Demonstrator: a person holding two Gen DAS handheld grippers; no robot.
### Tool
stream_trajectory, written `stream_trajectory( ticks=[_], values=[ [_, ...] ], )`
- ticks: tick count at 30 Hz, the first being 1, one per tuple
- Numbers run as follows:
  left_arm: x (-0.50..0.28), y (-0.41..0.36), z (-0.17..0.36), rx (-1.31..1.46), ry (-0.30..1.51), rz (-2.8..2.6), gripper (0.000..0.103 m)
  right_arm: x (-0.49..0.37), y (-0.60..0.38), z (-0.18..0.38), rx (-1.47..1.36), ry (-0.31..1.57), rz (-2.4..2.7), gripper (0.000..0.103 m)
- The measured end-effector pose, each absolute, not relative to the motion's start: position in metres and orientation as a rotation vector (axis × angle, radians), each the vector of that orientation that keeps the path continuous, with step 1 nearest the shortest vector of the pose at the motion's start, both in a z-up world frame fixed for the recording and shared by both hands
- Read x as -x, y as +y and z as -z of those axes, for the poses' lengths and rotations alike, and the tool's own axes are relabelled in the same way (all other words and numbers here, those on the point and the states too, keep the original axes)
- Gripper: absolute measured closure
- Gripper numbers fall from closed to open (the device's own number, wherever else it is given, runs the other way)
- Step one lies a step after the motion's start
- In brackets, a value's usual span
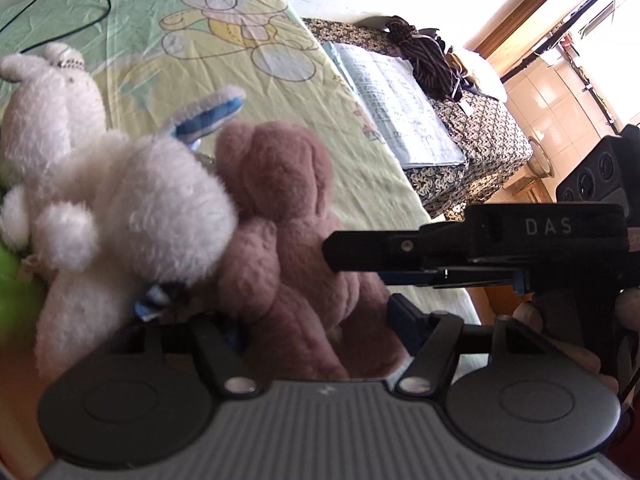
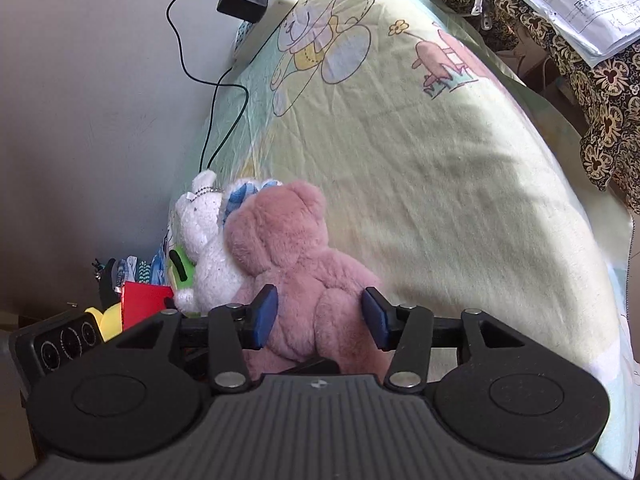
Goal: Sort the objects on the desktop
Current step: 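Close the right gripper on the pink teddy bear's body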
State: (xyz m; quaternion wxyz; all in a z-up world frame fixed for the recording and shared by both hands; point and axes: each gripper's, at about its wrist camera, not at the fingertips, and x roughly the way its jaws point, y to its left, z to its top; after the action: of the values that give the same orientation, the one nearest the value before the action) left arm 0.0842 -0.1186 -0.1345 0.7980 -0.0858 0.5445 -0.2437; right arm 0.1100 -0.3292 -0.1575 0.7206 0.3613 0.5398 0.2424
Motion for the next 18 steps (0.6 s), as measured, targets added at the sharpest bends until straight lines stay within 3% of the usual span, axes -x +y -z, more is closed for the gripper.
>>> stream_trajectory(
  ticks=[7,10,14,18],
  values=[
    [-0.057,-0.104,0.118,0.117,1.122,0.54,0.039,-0.094,-0.325,0.156,-0.776,1.26,-0.643,0.059],
    [-0.051,-0.099,0.122,0.114,1.143,0.527,0.044,-0.094,-0.322,0.155,-0.784,1.23,-0.603,0.056],
    [-0.053,-0.098,0.122,0.112,1.136,0.476,0.044,-0.098,-0.316,0.16,-0.856,1.228,-0.6,0.042],
    [-0.06,-0.108,0.109,0.02,1.076,0.424,0.044,-0.1,-0.307,0.166,-0.877,1.258,-0.583,0.045]
  ],
)
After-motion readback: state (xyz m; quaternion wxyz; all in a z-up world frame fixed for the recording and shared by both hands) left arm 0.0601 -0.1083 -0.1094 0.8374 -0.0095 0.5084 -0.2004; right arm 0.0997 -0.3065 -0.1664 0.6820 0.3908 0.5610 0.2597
